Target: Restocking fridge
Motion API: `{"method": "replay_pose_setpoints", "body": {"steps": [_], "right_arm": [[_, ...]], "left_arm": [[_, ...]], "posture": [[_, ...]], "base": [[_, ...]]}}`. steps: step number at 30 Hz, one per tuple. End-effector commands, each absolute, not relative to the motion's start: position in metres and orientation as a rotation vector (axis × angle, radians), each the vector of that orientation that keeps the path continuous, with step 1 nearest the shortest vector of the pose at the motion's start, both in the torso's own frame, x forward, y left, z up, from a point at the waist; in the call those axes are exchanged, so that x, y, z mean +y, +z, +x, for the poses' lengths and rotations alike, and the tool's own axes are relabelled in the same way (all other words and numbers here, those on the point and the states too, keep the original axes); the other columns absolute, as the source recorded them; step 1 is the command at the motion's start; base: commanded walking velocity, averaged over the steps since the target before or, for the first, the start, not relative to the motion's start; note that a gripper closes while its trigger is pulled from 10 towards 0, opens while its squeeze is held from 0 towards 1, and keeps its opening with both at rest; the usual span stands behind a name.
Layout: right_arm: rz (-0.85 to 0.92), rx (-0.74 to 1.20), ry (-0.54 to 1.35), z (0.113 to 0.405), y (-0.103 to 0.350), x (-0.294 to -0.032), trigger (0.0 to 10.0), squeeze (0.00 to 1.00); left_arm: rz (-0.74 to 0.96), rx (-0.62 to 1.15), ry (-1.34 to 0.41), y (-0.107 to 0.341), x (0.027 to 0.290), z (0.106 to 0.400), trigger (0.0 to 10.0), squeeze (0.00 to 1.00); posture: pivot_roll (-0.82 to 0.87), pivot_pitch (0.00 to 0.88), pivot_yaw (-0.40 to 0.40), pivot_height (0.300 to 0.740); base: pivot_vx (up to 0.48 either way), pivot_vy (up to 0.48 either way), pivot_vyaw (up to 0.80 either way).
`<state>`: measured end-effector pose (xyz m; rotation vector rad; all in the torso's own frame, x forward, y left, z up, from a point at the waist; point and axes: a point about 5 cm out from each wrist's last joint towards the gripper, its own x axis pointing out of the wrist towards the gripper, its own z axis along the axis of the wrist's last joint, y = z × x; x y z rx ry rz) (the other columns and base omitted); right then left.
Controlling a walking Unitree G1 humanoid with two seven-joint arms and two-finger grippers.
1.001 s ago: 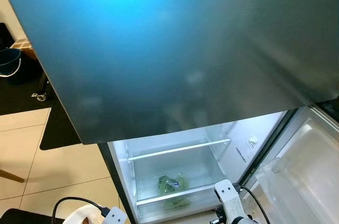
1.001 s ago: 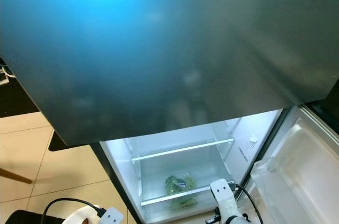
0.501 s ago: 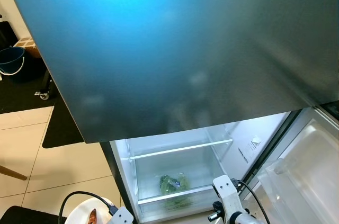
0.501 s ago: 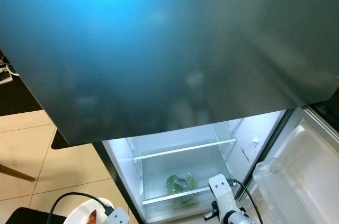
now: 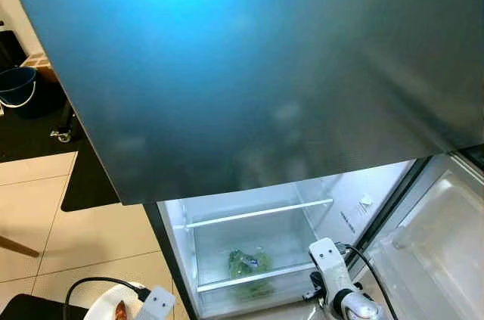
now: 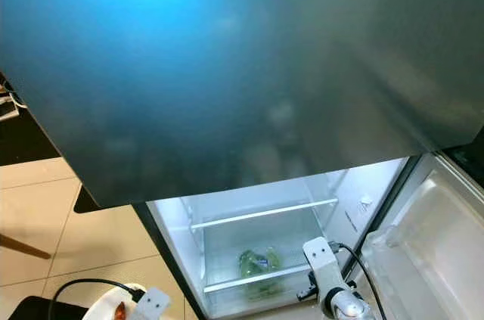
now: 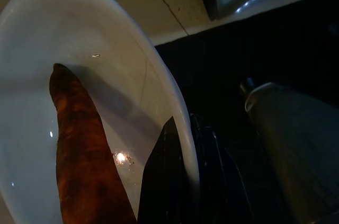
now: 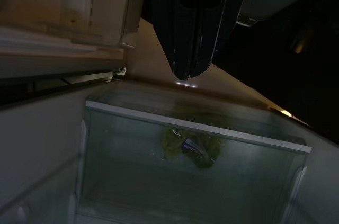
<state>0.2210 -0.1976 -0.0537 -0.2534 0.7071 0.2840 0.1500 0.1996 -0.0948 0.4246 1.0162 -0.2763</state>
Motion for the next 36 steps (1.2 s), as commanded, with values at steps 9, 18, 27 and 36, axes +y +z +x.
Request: {"method": "replay_pose_setpoints", "body": {"steps": [9, 18, 27, 36], "right_arm": [[-0.257, 0.702, 0.286, 0.220, -0.054, -0.196, 10.0, 0.00], [-0.255, 0.703, 0.278, 0.220, -0.054, -0.197, 10.0, 0.00], [-0.262, 0.706, 0.271, 0.221, -0.053, -0.202, 10.0, 0.00], [-0.273, 0.701, 0.257, 0.224, -0.050, -0.208, 10.0, 0.00]], "left_arm": [[0.594, 0.950, -0.365, -0.082, 0.229, 0.162, 10.0, 0.00], [0.642, 0.887, -0.384, -0.070, 0.247, 0.172, 10.0, 0.00], [0.670, 0.753, -0.604, -0.060, 0.240, 0.175, 10.0, 0.00], [0.739, 0.724, -0.813, -0.059, 0.239, 0.161, 10.0, 0.00]], "posture": [[-0.09, 0.000, 0.039, 0.740], [-0.09, 0.000, 0.041, 0.740], [-0.09, 0.000, 0.035, 0.740], [-0.08, 0.000, 0.033, 0.740]], "base": [[0.000, 0.000, 0.00], [0.000, 0.000, 0.00], [0.000, 0.000, 0.00], [0.000, 0.000, 0.00]]}}
